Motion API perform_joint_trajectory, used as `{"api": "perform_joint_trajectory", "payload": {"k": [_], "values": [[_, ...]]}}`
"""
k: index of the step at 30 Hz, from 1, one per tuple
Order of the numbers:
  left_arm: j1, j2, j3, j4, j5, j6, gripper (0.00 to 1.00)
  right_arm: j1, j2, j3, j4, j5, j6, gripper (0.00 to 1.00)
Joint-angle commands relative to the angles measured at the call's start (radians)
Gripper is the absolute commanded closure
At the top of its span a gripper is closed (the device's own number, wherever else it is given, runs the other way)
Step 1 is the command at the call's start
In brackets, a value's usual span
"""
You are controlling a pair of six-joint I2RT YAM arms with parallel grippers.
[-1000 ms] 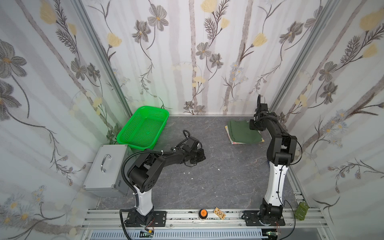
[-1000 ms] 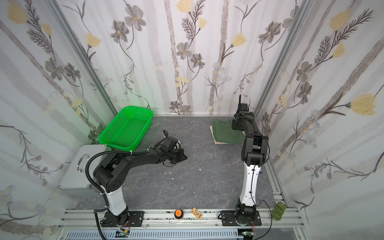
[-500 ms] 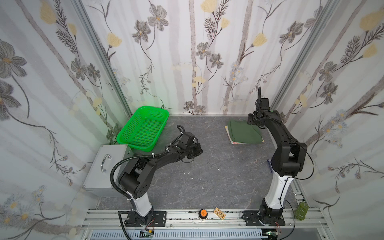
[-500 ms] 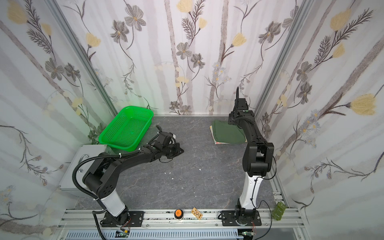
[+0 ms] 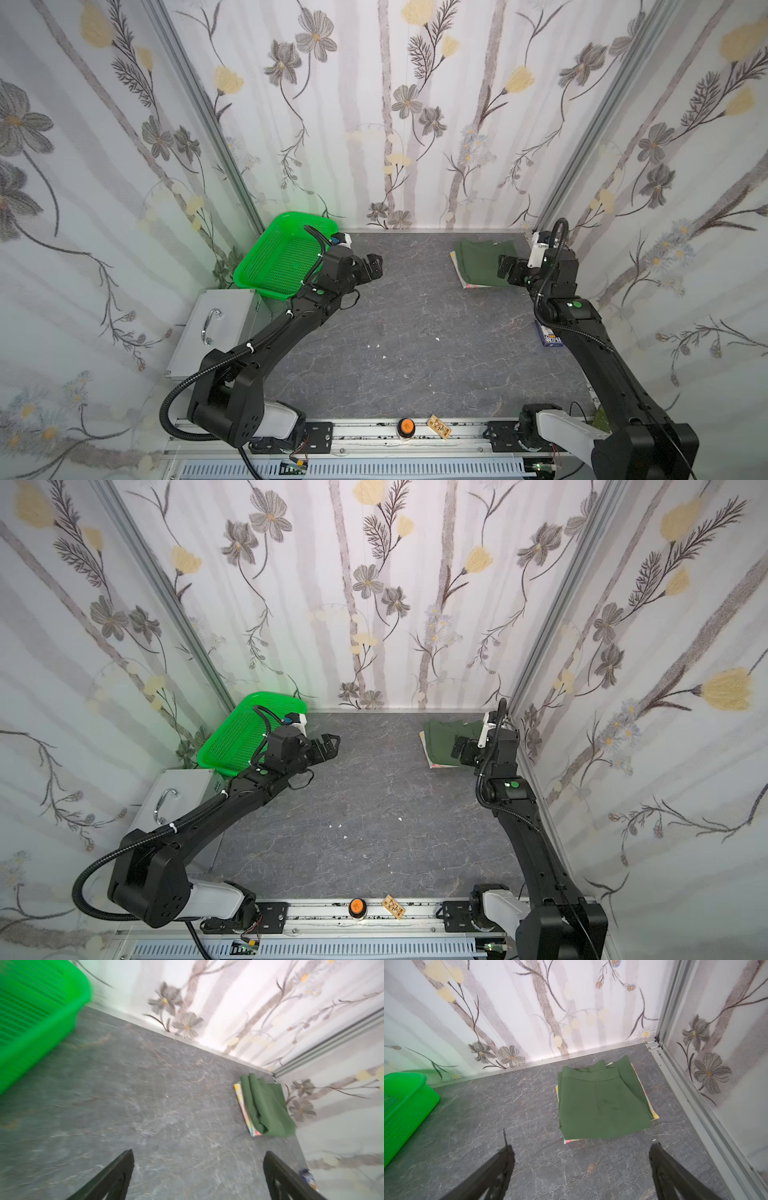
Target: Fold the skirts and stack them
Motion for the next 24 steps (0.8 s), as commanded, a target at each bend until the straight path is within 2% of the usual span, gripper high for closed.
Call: {"api": "perform_joint_trajectory", "payload": {"k": [1, 7, 12, 14, 19, 24], "values": [[0.034, -0.04, -0.035, 0.001, -0.199, 0.125, 0.0, -0.004, -0.058, -0.098, 0.176, 0.109, -0.007, 0.0], [0.129, -0.077, -0.11, 0.007, -0.282, 0.204, 0.0, -0.009, -0.065, -0.221, 0.287, 0.281, -0.015, 0.0], [0.175, -0.075, -0.171, 0.058, -0.331, 0.314, 0.0, -0.009, -0.088, -0.356, 0.512, 0.326, -0.033, 0.0], [0.196, -0.086, -0.226, 0.13, -0.325, 0.333, 0.0, -0.009, -0.093, -0.408, 0.601, 0.34, -0.044, 0.0], [0.223, -0.14, -0.425, 0.449, -0.371, 0.379, 0.0, -0.008, -0.038, -0.492, 0.775, 0.401, -0.119, 0.0], [0.238, -0.079, -0.53, 0.676, -0.411, 0.425, 0.0, -0.008, 0.024, -0.554, 0.931, 0.427, -0.213, 0.0]]}}
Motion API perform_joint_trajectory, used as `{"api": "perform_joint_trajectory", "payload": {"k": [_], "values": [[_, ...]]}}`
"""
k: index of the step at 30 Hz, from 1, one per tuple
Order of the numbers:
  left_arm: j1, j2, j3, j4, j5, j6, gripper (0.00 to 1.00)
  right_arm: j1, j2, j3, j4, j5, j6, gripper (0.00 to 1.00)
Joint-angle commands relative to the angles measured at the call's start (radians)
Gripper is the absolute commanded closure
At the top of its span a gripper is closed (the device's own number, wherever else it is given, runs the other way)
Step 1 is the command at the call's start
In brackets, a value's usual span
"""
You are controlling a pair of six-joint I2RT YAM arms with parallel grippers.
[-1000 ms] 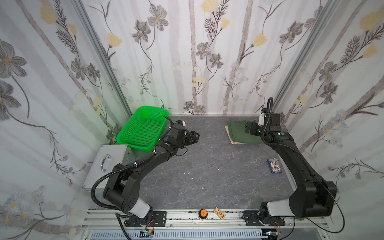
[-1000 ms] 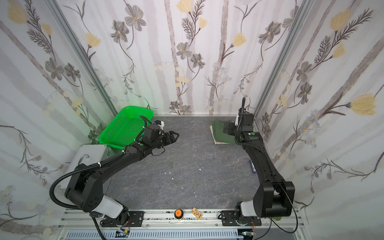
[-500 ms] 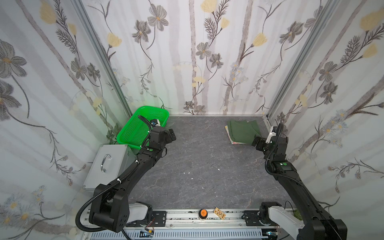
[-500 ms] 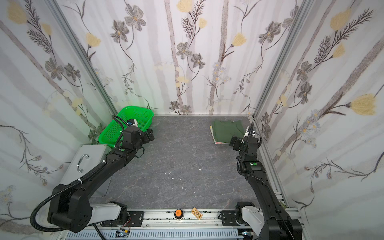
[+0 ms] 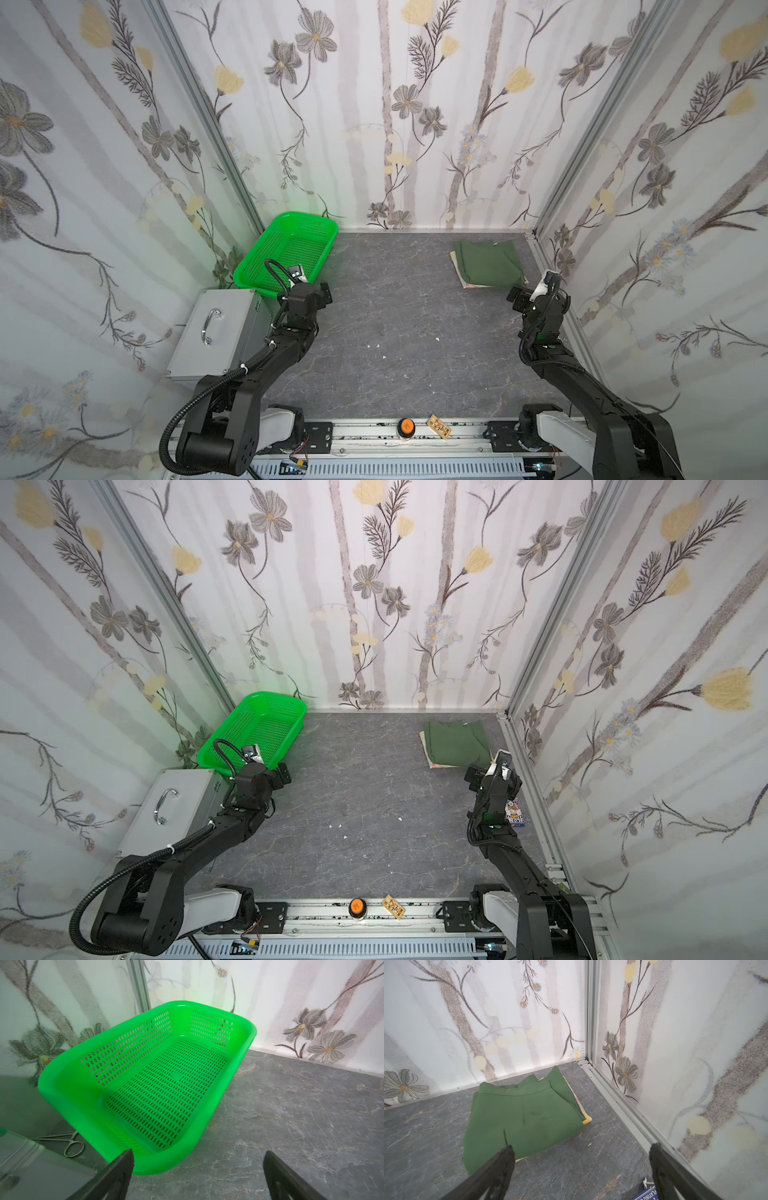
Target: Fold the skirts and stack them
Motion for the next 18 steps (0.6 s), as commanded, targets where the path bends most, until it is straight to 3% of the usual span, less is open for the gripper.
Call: {"api": "perform_joint_trajectory", "payload": {"k": [1, 6, 12, 16, 18], "values": [[0.005, 0.044, -0.044, 0.265, -0.056, 0.06, 0.0, 0.0, 0.031, -0.038, 0.216, 0.038, -0.07, 0.0], [0.027, 0.118, -0.111, 0.475, -0.068, 0.094, 0.0, 0.003, 0.111, -0.089, 0.36, 0.013, -0.086, 0.0], [0.064, 0.187, -0.143, 0.571, 0.034, 0.104, 0.0, 0.011, 0.134, -0.12, 0.455, 0.003, -0.141, 0.0], [0.067, 0.241, -0.17, 0.656, 0.081, 0.118, 0.0, 0.02, 0.091, -0.115, 0.377, -0.107, -0.097, 0.0], [0.068, 0.26, -0.172, 0.674, 0.095, 0.123, 0.0, 0.019, 0.079, -0.174, 0.503, -0.158, -0.064, 0.0]]}}
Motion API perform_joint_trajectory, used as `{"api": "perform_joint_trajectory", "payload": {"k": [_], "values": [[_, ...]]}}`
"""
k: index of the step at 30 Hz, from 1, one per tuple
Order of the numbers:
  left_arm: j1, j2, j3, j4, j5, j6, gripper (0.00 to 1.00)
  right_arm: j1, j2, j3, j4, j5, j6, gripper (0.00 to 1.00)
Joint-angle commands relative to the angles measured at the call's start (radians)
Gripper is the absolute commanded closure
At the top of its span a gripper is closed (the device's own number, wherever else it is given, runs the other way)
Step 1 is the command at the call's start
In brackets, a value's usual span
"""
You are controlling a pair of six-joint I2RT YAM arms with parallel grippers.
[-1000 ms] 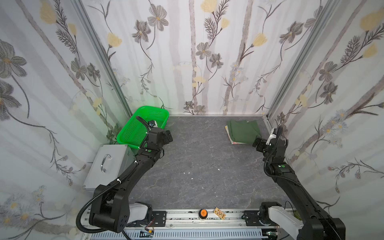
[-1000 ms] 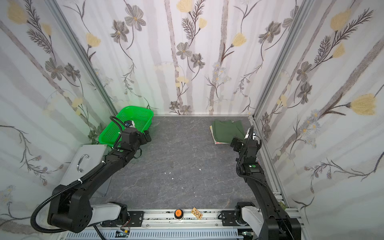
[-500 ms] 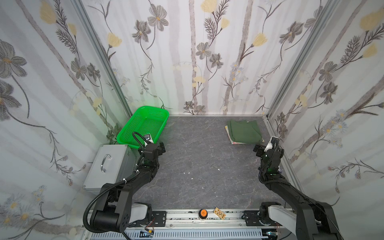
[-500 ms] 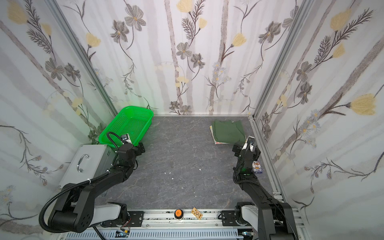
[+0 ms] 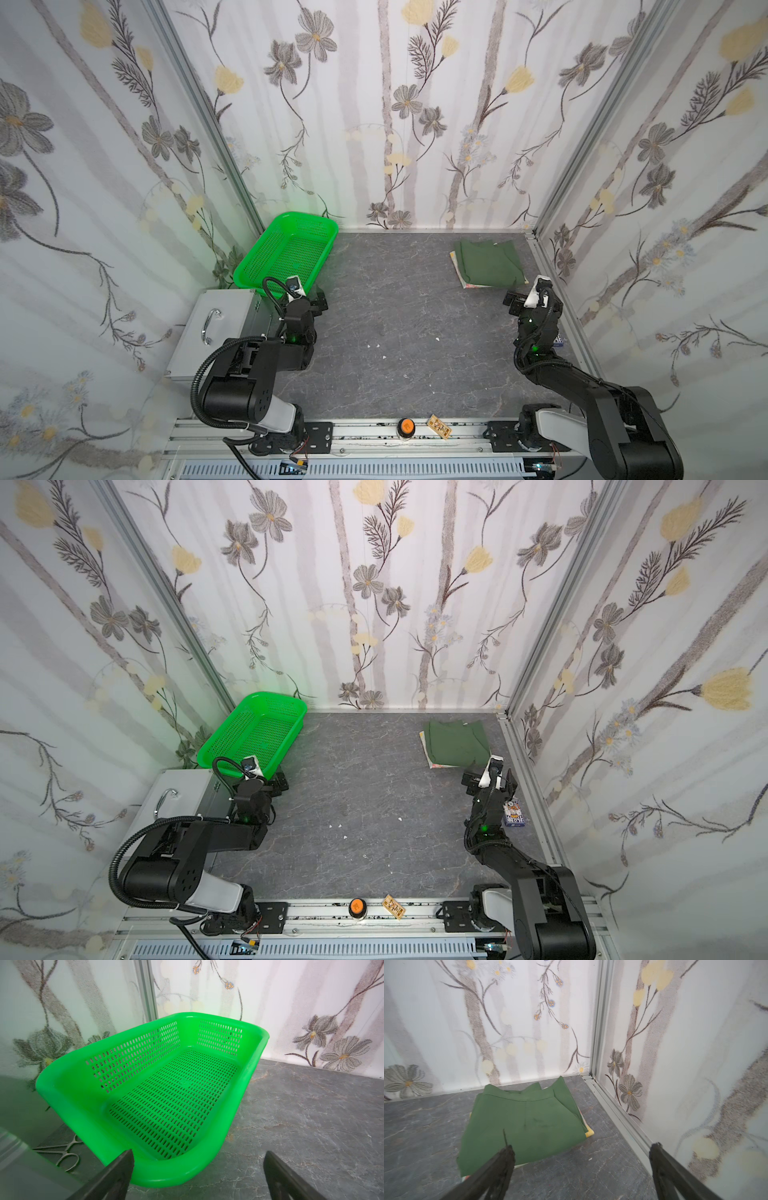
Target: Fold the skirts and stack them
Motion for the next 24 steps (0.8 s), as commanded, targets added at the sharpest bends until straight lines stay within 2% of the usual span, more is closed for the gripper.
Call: {"api": "perform_joint_trajectory", "payload": {"k": [1, 4, 7, 9, 12, 16, 19, 24], "values": [[0.003, 0.027, -0.005, 0.124, 0.048, 0.018, 0.0, 0.001, 0.004, -0.063, 0.197, -0.105, 0.045, 0.0], [0.018, 0.022, -0.022, 0.143, 0.081, 0.006, 0.0, 0.004, 0.101, -0.062, 0.274, -0.133, 0.033, 0.0], [0.039, 0.026, -0.036, 0.164, 0.131, -0.007, 0.0, 0.007, 0.206, -0.083, 0.437, -0.146, 0.014, 0.0], [0.049, 0.035, -0.047, 0.19, 0.152, -0.014, 0.0, 0.005, 0.163, -0.056, 0.307, -0.17, 0.017, 0.0], [0.05, 0.072, -0.093, 0.313, 0.167, -0.001, 0.0, 0.004, 0.193, -0.051, 0.349, -0.184, 0.009, 0.0], [0.051, 0.072, -0.093, 0.316, 0.164, -0.007, 0.0, -0.002, 0.19, -0.036, 0.314, -0.186, 0.017, 0.0], [0.06, 0.075, -0.09, 0.311, 0.113, -0.039, 0.0, -0.022, 0.19, -0.023, 0.289, -0.2, 0.036, 0.0], [0.065, 0.074, -0.092, 0.313, 0.116, -0.043, 0.0, -0.023, 0.188, -0.023, 0.288, -0.203, 0.036, 0.0]]}}
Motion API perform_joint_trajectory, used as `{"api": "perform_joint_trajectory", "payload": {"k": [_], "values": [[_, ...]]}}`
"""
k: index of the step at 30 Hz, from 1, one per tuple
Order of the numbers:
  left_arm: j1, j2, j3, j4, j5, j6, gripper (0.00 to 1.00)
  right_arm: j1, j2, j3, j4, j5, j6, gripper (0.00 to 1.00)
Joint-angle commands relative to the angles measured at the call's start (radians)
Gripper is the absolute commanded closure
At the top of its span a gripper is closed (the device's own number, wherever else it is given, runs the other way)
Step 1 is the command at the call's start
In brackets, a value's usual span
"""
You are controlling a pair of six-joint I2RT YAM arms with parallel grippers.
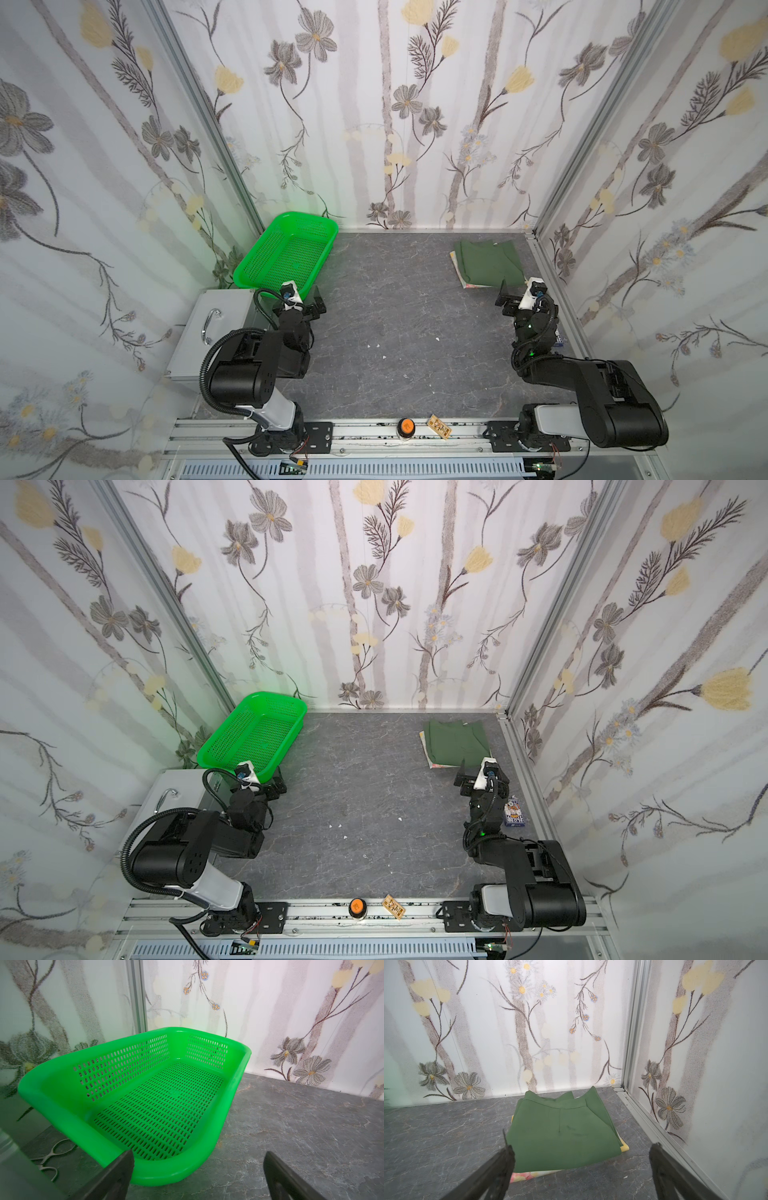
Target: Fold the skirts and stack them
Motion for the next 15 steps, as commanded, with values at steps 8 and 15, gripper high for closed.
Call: {"api": "perform_joint_trajectory", "payload": {"k": [8, 15], "values": [[-0.001, 0.001, -0.001, 0.039, -0.03, -0.015, 0.0, -0.002, 0.004, 0.007, 0.008, -0.021, 0.008, 0.0], [-0.001, 0.0, -0.002, 0.039, -0.03, -0.014, 0.0, -0.001, 0.004, 0.005, 0.01, -0.021, 0.007, 0.0]]}}
